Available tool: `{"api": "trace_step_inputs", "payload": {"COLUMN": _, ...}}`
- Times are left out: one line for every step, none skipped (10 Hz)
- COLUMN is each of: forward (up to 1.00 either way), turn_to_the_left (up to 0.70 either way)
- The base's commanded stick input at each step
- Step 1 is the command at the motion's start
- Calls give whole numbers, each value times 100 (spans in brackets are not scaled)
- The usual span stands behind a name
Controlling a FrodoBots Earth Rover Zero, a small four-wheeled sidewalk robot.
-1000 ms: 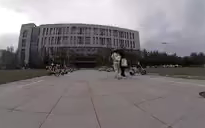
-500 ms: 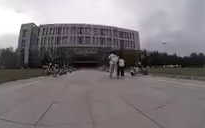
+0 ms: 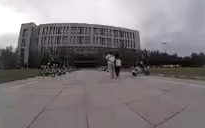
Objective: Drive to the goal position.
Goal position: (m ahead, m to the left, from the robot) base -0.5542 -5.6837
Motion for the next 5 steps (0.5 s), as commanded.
{"api": "trace_step_inputs", "payload": {"forward": 0, "turn_to_the_left": -69}}
{"api": "trace_step_inputs", "payload": {"forward": 0, "turn_to_the_left": -69}}
{"api": "trace_step_inputs", "payload": {"forward": 0, "turn_to_the_left": -69}}
{"api": "trace_step_inputs", "payload": {"forward": 0, "turn_to_the_left": -69}}
{"api": "trace_step_inputs", "payload": {"forward": 0, "turn_to_the_left": -69}}
